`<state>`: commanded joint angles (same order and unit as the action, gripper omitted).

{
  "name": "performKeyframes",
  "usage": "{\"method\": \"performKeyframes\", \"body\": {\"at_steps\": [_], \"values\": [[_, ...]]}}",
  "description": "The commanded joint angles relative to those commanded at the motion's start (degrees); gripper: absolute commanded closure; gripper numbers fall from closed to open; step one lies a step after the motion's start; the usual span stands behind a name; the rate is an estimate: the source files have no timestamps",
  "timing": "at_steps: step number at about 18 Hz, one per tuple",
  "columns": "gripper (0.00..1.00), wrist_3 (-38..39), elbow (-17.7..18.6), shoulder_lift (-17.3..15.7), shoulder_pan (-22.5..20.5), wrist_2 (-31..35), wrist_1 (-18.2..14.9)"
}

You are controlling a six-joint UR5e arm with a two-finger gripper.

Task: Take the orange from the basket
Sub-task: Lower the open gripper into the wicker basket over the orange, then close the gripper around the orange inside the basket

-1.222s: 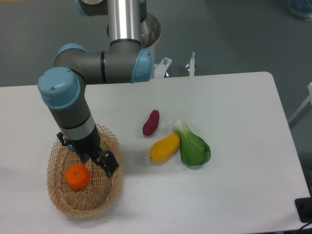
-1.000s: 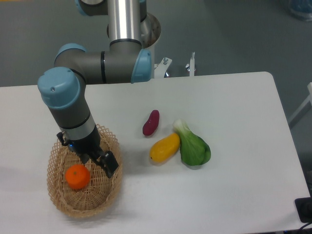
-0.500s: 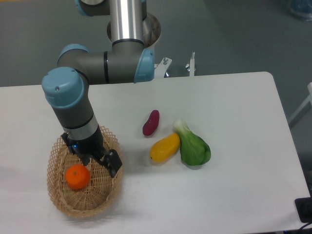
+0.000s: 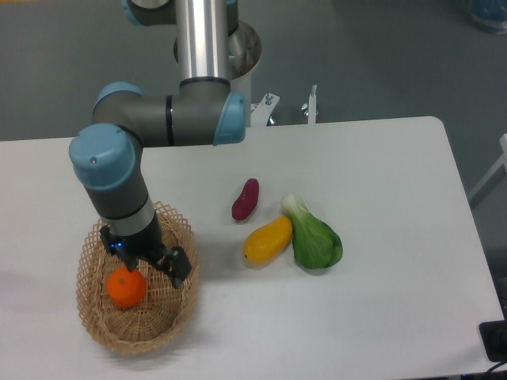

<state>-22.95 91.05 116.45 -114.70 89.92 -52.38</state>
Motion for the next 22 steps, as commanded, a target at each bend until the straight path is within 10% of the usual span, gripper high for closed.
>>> {"method": "performKeyframes", "body": {"at_steps": [22], "values": [[0.00, -0.5, 1.6, 4.9, 4.5, -0.5, 2.5]]}}
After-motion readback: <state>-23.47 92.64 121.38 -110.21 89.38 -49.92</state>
